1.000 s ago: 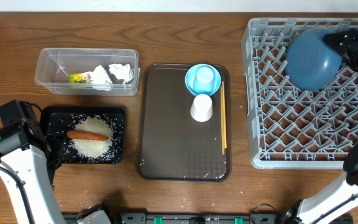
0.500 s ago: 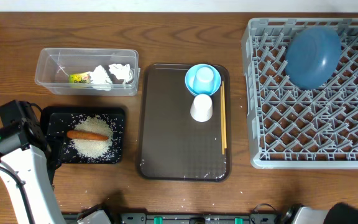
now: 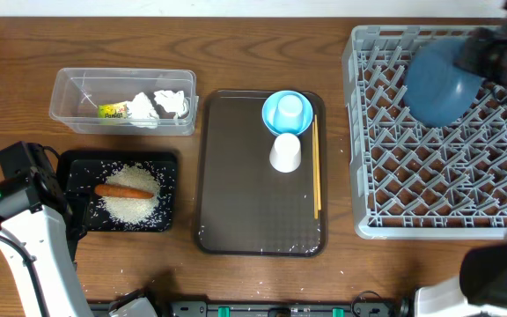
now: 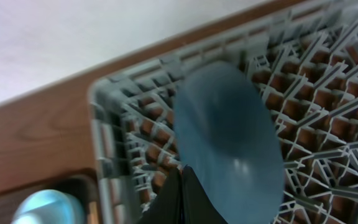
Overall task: Sort waste into correct bins and load items into the dishwasher rack
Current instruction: 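Lower the plate into the rack's back corner and open the right gripper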
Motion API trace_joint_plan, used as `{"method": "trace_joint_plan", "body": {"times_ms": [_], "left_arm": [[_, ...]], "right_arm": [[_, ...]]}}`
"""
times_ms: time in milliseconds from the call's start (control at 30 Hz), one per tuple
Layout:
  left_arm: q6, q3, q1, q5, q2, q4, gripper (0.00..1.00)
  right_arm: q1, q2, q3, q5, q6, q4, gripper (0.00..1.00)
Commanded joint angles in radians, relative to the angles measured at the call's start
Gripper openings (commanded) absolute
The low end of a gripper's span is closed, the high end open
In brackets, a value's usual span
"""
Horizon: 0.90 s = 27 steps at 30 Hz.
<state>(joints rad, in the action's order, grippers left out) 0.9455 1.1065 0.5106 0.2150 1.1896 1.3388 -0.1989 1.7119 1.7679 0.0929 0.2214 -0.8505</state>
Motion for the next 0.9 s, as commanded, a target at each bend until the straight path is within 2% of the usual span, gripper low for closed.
{"method": "trace_joint_plan", "body": {"times_ms": [0, 200, 400, 700, 833, 867], "left_arm": [[-0.001, 0.001, 0.006, 0.006, 0.005, 0.006, 0.98], [-0.001, 0.001, 0.006, 0.006, 0.005, 0.006, 0.98], [-0.001, 0.001, 0.006, 0.006, 0.005, 0.006, 0.98], [-0.001, 0.001, 0.006, 0.006, 0.005, 0.006, 0.98], [-0.001, 0.001, 0.006, 0.006, 0.005, 0.006, 0.98], [-0.001, 0.001, 0.006, 0.006, 0.005, 0.006, 0.98]], "right_arm": [[0.026, 0.073, 0.002, -0.196, -0.017, 0.022, 0.01], [0.015, 0.175, 0.002, -0.252, -0.013, 0.051, 0.01], [-0.011, 0.196, 0.002, -0.376, -0.013, 0.043, 0.01], [-0.003, 0.06, 0.002, -0.364, 0.003, 0.027, 0.02], [0.023, -0.064, 0.002, -0.1, 0.002, 0.026, 0.36], [0.03, -0.092, 0.002, -0.006, 0.002, 0.024, 0.5]]}}
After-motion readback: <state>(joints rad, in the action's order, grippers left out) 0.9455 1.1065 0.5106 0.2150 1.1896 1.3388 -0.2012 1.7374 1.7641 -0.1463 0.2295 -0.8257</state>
